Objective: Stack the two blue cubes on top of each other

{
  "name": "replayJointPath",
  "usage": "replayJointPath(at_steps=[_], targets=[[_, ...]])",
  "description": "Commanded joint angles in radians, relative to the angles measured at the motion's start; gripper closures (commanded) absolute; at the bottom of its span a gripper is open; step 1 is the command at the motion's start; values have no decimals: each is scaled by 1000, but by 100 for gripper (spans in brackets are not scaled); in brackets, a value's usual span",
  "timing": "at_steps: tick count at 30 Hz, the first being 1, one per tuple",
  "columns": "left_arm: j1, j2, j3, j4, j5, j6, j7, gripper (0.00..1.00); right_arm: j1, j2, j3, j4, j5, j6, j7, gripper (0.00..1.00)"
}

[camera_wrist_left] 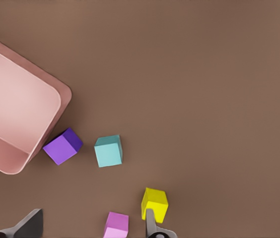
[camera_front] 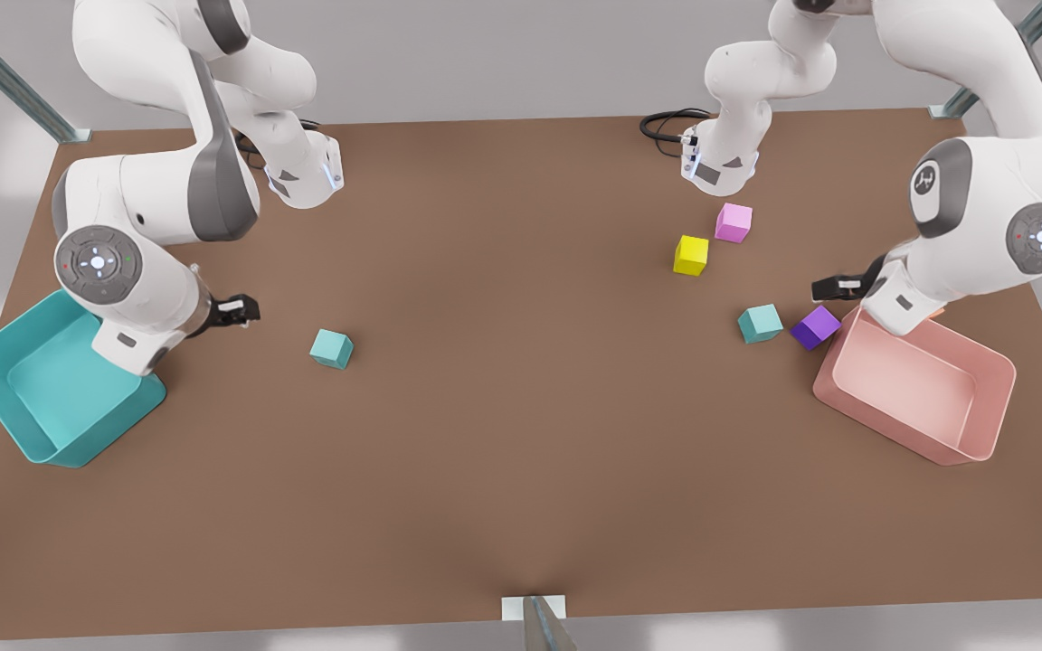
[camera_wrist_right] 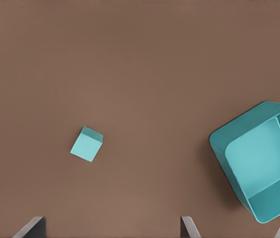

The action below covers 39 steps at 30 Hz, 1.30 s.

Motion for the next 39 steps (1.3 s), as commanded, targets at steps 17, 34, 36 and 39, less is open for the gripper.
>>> replayJointPath(at_steps=[17,34,36,39], targets=[[9,43,5,-1,4,43,-19,0,5,-54,4,-929,40,1138,517,0],[29,111,-1,-30,-20,37,10,0,8,-1,10,-959,125,931,841,0],[29,121,-1,-28,-20,38,10,0,12,19,10,-946,122,931,817,0],[29,121,-2,-28,-20,37,10,0,13,55,10,-939,120,937,817,0]])
